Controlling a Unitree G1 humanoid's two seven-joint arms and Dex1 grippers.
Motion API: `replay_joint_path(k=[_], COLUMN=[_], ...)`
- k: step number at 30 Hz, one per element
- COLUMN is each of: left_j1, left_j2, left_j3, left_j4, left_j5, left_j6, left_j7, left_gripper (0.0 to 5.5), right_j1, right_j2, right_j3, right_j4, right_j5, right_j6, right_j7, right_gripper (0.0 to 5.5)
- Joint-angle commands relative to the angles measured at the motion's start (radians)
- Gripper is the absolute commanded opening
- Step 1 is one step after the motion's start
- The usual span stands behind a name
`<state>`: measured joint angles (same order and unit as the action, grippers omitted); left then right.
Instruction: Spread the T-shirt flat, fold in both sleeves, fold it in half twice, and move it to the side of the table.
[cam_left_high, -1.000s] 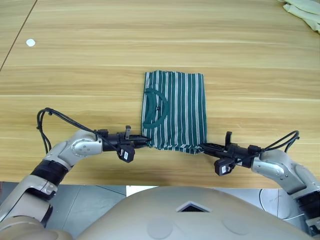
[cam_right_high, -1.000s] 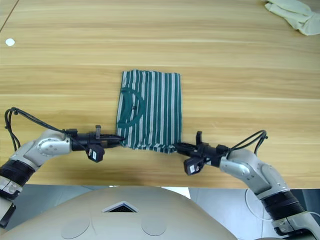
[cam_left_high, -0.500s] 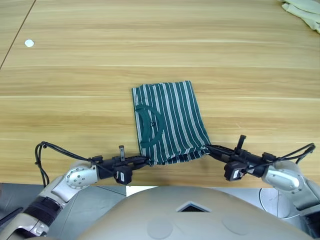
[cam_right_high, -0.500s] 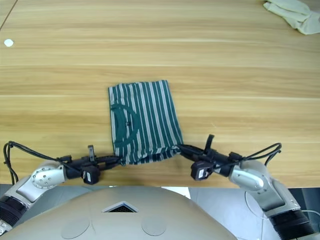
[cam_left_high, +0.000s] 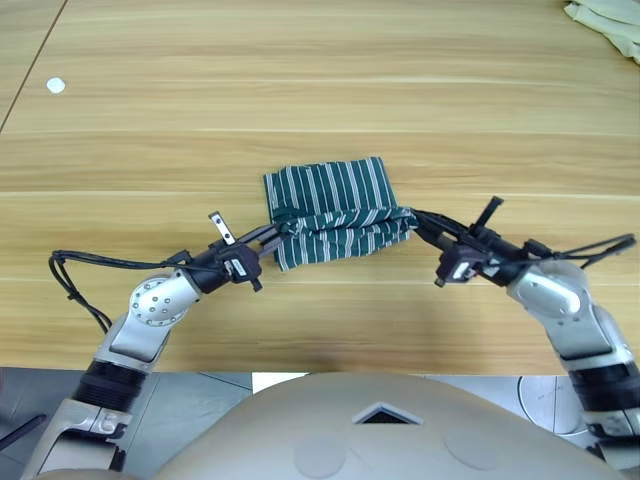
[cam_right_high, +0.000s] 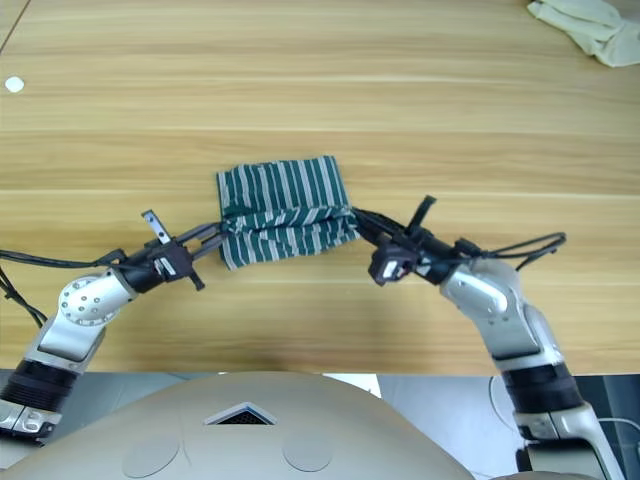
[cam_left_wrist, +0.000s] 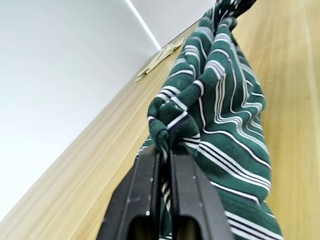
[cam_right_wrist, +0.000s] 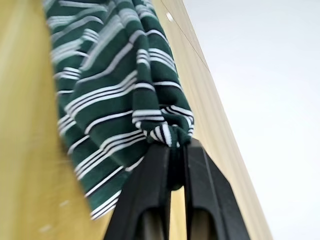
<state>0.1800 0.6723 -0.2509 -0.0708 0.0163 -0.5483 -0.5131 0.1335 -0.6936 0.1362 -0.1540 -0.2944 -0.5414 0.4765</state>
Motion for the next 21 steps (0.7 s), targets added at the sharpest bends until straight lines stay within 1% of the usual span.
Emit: replay_joint_path(k=[1,6,13,14,15,21], left_j1=[-0.092,-0.216,-0.322,-0.325,-0.336,-0.394], left_j2=[-0.039,-0.080,-0.137,-0.145,-0.158,-0.228], left_j3=[0.024,0.027,0.002,0.003,0.003,0.007], left_j4=[0.025,0.145,0.349,0.366,0.395,0.550], left_j5=[0.072,0.144,0.202,0.198,0.191,0.202], left_j6=[0.079,0.120,0.101,0.100,0.102,0.075], left_j7=[0.021,0.041,0.051,0.049,0.045,0.091], left_gripper=[0.11,0.11,0.11,0.44,0.62,1.53], right_j1=[-0.126,-0.257,-0.337,-0.351,-0.365,-0.434], right_j2=[0.050,0.106,0.151,0.155,0.159,0.194], right_j3=[0.034,0.076,0.125,0.135,0.144,0.164], right_j4=[0.078,0.213,0.348,0.369,0.395,0.478], right_j5=[-0.056,-0.121,-0.188,-0.200,-0.214,-0.258], right_j6=[0.030,0.052,0.052,0.046,0.044,0.052], right_j7=[-0.022,-0.057,-0.107,-0.113,-0.124,-0.190], right_gripper=[0.16,0.16,0.16,0.16,0.52,1.47])
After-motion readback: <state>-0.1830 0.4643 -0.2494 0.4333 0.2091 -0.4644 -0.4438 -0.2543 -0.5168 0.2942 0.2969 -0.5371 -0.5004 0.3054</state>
